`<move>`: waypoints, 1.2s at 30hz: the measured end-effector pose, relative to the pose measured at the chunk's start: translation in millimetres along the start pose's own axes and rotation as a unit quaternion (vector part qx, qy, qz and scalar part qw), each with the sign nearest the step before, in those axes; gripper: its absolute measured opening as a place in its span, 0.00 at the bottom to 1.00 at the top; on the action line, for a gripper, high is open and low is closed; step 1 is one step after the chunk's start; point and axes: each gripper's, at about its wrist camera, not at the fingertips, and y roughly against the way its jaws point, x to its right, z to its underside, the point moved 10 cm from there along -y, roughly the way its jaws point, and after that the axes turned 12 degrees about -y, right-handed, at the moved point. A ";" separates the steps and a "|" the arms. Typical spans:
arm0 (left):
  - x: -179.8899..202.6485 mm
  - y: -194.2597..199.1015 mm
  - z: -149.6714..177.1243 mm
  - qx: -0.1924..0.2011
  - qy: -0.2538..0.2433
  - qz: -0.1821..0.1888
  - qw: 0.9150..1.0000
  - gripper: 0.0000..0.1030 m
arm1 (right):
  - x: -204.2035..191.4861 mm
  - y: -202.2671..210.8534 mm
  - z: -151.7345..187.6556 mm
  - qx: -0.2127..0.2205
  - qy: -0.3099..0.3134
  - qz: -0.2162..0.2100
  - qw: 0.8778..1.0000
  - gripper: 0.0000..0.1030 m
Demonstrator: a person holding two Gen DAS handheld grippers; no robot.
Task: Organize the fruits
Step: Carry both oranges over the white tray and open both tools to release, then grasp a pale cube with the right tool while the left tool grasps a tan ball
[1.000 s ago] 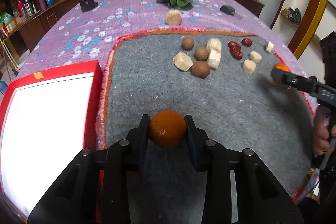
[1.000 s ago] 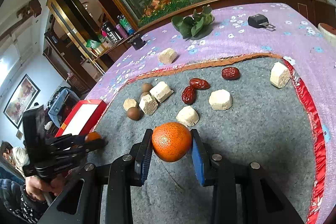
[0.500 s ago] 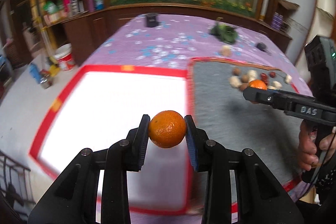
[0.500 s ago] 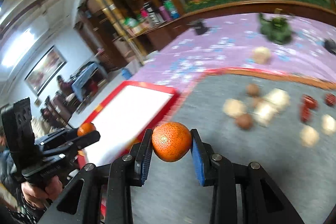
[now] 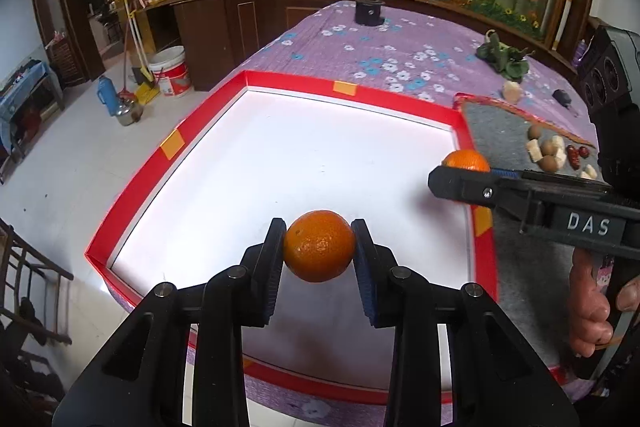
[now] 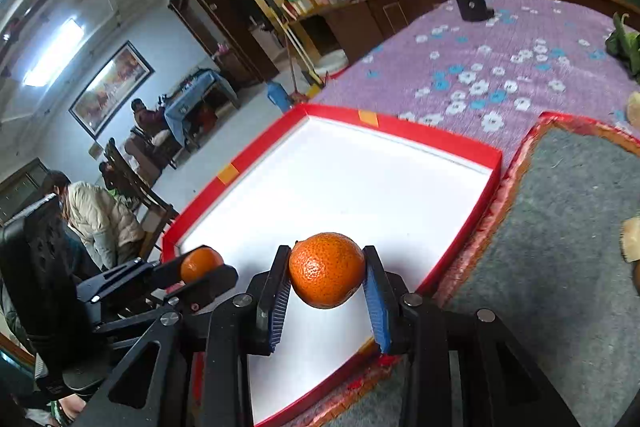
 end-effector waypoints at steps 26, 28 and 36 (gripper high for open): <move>82.3 29.7 -15.8 0.019 -0.058 0.033 0.998 0.70 | 63.1 116.8 -16.4 0.092 -0.067 0.003 0.994 0.48; 102.3 27.6 -16.0 0.014 -0.079 0.047 0.996 0.70 | 92.5 148.6 -15.1 0.117 -0.081 0.034 0.989 0.48; 148.8 29.0 -18.4 0.005 -0.118 0.083 0.989 0.70 | 247.6 288.8 -20.1 0.222 -0.203 0.170 0.938 0.48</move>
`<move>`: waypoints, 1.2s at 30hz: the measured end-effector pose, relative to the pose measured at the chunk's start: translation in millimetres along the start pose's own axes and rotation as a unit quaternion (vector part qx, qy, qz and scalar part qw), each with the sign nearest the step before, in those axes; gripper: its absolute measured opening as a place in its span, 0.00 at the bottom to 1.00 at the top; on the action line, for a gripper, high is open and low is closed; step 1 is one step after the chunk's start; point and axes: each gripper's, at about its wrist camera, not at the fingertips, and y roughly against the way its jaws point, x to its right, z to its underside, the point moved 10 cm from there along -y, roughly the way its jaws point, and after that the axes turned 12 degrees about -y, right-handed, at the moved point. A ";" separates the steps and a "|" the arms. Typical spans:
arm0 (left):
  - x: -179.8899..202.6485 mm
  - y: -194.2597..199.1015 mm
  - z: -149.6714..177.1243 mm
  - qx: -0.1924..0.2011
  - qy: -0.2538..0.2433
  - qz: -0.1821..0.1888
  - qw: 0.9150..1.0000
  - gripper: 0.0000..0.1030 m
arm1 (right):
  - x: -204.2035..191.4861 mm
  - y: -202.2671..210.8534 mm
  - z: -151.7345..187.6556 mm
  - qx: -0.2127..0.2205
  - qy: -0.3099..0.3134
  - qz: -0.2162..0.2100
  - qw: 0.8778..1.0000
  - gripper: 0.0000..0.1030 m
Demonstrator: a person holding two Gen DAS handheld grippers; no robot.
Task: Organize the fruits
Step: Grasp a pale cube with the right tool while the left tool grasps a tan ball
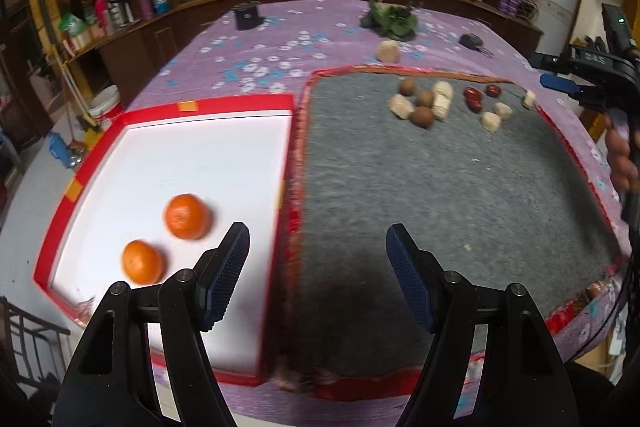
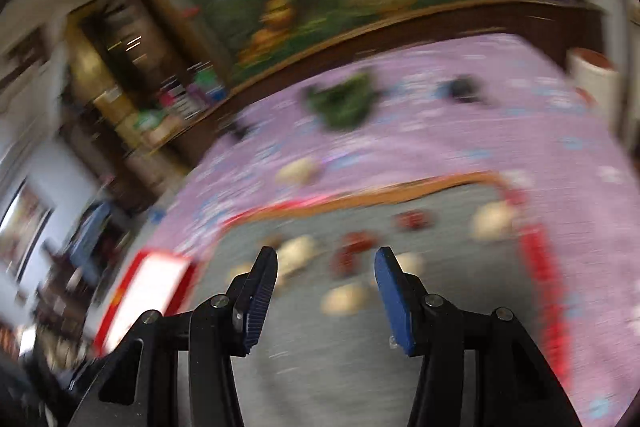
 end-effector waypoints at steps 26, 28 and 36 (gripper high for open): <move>166.0 -80.1 -122.9 -0.020 -0.107 0.141 0.984 0.69 | 114.0 -38.6 -42.8 -0.057 -0.153 0.042 0.986 0.42; 172.2 -89.8 -123.6 -0.028 -0.113 0.140 0.983 0.69 | 109.9 -42.5 -39.7 -0.067 -0.151 0.033 0.986 0.43; 193.6 -112.7 -125.7 -0.055 -0.121 0.172 0.976 0.38 | 116.3 -55.6 -32.2 -0.082 -0.160 0.044 0.983 0.40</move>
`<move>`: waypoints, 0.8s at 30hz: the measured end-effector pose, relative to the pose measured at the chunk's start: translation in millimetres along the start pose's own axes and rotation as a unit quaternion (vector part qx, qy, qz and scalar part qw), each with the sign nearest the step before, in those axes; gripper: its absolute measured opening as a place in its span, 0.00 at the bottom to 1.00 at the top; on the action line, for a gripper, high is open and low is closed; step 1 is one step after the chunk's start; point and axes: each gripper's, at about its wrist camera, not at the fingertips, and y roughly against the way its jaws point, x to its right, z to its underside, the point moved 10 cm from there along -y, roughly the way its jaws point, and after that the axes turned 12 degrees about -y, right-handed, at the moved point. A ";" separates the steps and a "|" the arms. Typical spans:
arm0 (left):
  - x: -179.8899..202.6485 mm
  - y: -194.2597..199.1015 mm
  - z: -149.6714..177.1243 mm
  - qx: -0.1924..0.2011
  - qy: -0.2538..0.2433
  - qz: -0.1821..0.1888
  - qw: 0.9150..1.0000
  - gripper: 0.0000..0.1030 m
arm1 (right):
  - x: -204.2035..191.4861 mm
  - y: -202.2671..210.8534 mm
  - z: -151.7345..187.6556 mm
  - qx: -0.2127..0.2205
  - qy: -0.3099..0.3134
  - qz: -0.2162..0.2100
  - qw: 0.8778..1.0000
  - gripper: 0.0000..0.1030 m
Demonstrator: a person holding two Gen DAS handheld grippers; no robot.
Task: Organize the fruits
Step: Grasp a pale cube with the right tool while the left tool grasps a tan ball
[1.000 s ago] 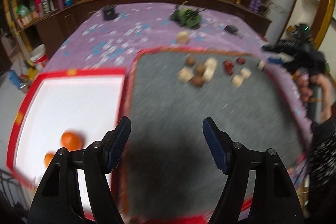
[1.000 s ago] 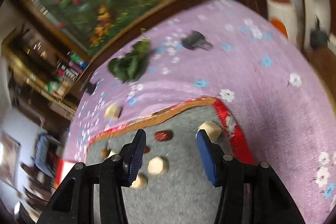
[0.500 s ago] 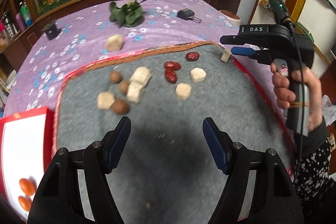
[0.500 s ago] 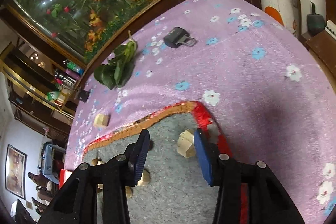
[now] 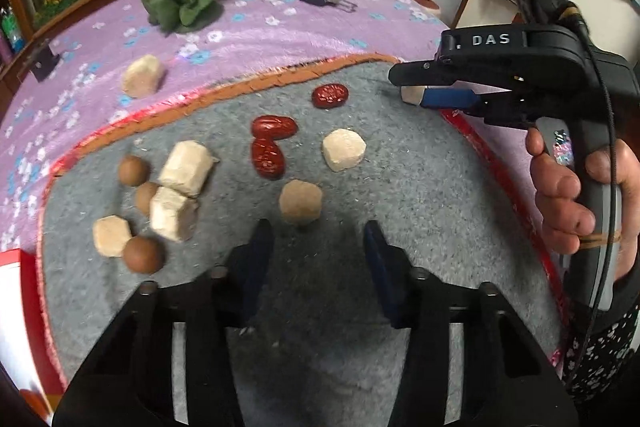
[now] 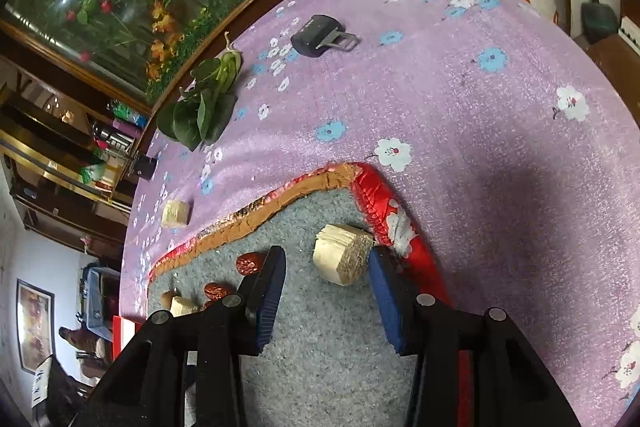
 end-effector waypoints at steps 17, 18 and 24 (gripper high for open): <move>-12.0 -17.6 -10.5 0.008 0.010 -0.036 0.999 0.24 | 4.3 -1.0 -4.6 0.022 0.023 0.030 0.999 0.23; -12.3 -17.0 -10.0 0.010 0.012 -0.036 0.999 0.24 | 5.1 -0.5 -5.3 0.020 0.017 0.025 0.999 0.23; -13.4 1.6 -8.2 0.037 0.021 -0.045 0.998 0.24 | 2.0 4.7 -6.4 0.009 -0.012 -0.031 0.999 0.23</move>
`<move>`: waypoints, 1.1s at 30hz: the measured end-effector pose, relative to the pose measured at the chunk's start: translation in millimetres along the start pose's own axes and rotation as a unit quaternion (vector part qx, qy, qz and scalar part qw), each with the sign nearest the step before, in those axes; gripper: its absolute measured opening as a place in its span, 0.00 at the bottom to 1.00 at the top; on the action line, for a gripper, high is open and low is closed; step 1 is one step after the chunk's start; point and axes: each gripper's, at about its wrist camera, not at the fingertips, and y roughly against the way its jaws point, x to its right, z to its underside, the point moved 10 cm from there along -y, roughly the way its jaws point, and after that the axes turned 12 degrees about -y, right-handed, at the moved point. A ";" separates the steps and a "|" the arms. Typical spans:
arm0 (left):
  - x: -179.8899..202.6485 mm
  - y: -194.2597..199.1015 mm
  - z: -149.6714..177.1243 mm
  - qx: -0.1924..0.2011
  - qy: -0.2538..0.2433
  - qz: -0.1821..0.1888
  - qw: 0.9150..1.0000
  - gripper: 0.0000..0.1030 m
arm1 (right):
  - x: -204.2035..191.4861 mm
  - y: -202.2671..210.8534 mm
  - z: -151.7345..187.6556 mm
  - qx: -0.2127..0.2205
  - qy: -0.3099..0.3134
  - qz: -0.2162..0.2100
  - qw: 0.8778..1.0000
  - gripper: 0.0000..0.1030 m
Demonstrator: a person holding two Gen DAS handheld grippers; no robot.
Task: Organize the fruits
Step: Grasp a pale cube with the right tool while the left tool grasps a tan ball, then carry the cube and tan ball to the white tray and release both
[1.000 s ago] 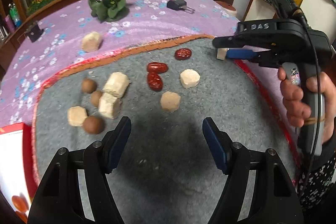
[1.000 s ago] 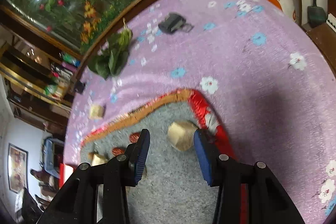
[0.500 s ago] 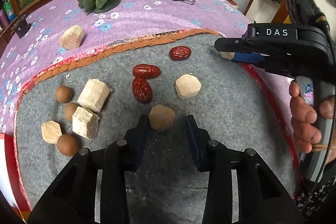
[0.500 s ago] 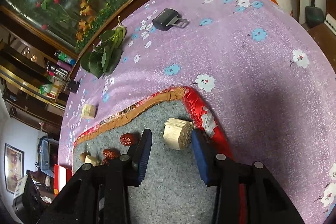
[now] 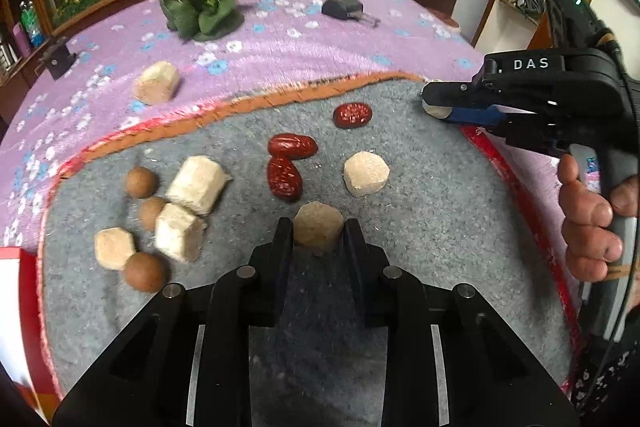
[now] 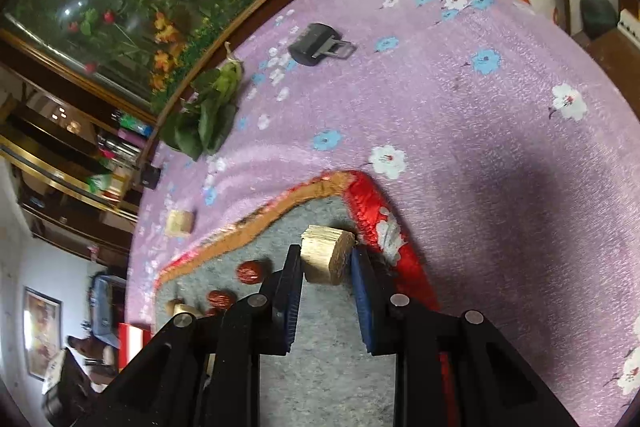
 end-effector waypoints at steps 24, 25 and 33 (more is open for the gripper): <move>-102.5 151.0 97.7 0.100 0.103 -0.114 0.983 0.25 | -49.9 46.3 -3.3 0.059 0.016 -0.178 0.982 0.16; -101.0 150.2 97.5 0.100 0.104 -0.112 0.983 0.25 | -54.4 48.2 -1.7 0.052 0.013 -0.199 0.979 0.16; -110.4 152.5 101.4 0.103 0.121 -0.108 0.981 0.24 | -77.4 40.4 17.4 -0.016 -0.004 -0.266 0.964 0.16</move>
